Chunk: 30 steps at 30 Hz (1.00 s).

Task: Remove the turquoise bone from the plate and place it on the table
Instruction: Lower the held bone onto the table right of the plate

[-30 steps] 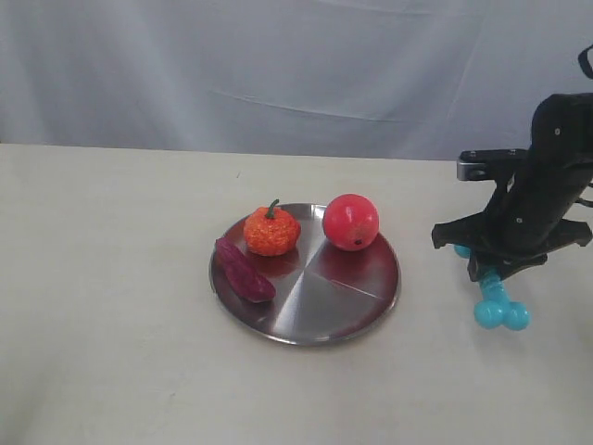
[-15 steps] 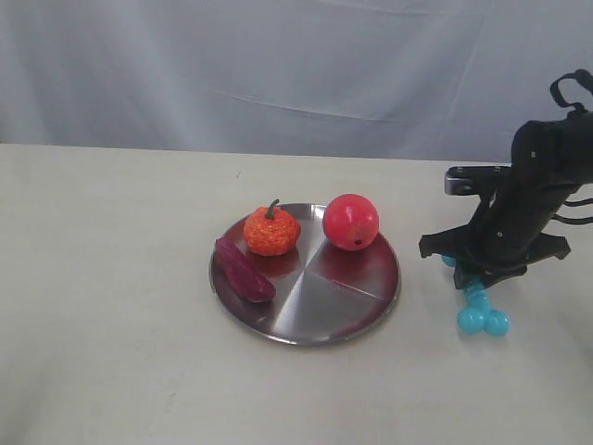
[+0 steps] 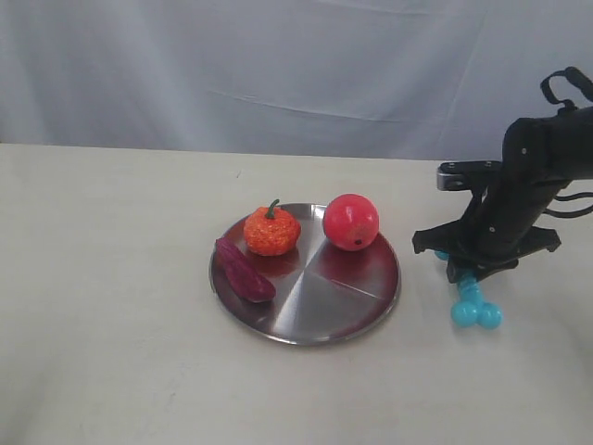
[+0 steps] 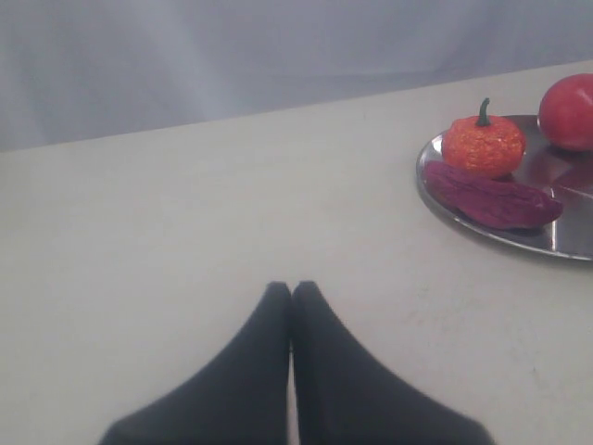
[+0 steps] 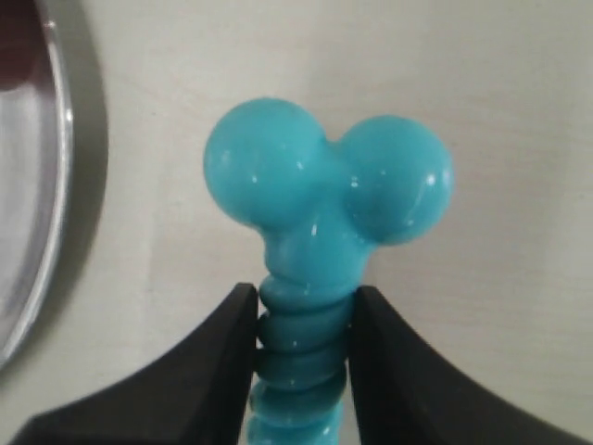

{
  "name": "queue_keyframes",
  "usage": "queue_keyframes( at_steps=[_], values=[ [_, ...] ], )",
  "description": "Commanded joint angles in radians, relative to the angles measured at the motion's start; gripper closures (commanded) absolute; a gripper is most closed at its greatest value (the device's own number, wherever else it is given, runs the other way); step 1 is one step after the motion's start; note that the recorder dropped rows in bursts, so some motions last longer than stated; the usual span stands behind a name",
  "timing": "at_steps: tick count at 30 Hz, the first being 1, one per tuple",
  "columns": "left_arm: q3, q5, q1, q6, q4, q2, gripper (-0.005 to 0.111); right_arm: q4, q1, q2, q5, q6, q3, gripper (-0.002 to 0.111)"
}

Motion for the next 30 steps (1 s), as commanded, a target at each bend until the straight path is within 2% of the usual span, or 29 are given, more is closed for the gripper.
queue_keyframes(
  at_steps=[1, 13, 30],
  values=[
    [0.003, -0.001, -0.002, 0.000, 0.001, -0.001, 0.107, 0.000, 0.030, -0.003, -0.018, -0.012, -0.007, 0.109],
    [0.003, -0.001, -0.002, 0.000, 0.001, -0.001, 0.107, -0.035, 0.043, 0.011, -0.005, 0.014, -0.007, 0.109],
    [0.003, -0.001, -0.002, 0.000, 0.001, -0.001, 0.107, -0.121, 0.038, 0.079, -0.105, 0.093, -0.007, 0.109]
  ],
)
